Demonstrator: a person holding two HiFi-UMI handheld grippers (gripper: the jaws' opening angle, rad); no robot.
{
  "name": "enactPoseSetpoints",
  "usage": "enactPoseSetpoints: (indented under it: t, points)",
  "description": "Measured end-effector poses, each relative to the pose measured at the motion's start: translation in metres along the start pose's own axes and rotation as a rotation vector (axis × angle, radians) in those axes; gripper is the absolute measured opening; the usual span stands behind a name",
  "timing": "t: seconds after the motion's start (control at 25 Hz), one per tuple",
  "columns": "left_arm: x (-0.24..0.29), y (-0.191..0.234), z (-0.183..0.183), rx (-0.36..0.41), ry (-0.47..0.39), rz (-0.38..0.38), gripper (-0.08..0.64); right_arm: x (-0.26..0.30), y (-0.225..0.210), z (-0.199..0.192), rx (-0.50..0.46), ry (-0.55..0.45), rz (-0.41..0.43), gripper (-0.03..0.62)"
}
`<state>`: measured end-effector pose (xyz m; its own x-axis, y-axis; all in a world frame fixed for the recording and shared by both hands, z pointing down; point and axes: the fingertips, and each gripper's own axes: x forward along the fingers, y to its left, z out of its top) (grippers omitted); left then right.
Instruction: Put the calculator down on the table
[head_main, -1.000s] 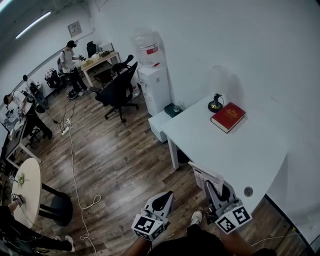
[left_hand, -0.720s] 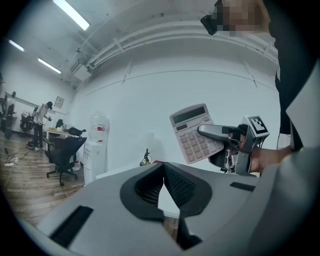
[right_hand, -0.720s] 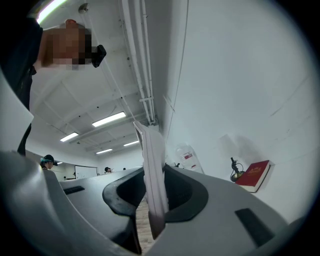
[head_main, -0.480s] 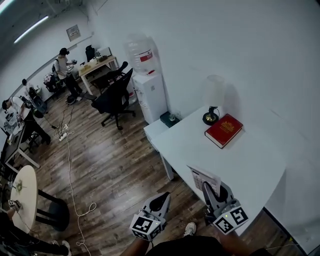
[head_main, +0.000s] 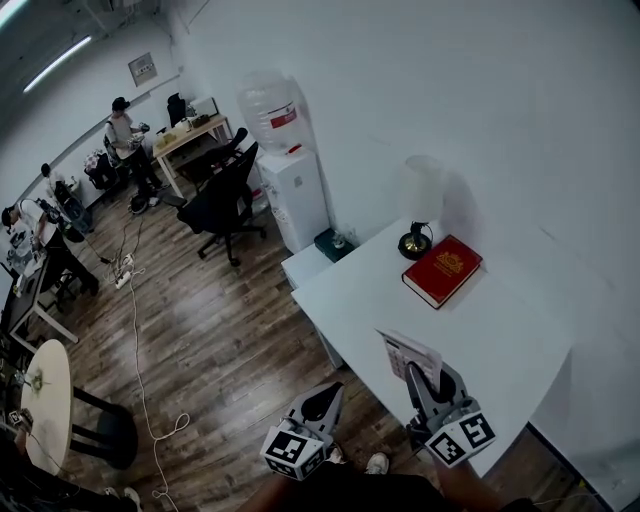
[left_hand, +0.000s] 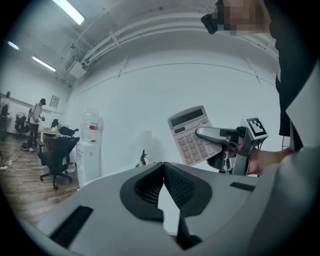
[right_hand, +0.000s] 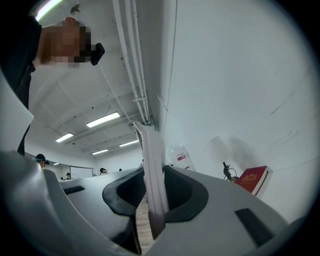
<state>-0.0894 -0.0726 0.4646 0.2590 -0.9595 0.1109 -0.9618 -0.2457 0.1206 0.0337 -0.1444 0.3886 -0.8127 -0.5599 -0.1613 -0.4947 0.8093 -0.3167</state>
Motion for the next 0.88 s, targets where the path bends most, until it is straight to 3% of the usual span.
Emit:
enactPoseSetpoints:
  t: [0.68,0.88]
  points:
    - [0.103,0.048,-0.005,0.026,0.029,-0.173,0.02,0.052,-0.071,-0.002,-0.003,-0.021,-0.164,0.117]
    - [0.133,0.055,-0.011,0.047,0.051,-0.249,0.02,0.063,-0.1,-0.007,0.038,-0.024,-0.234,0.117]
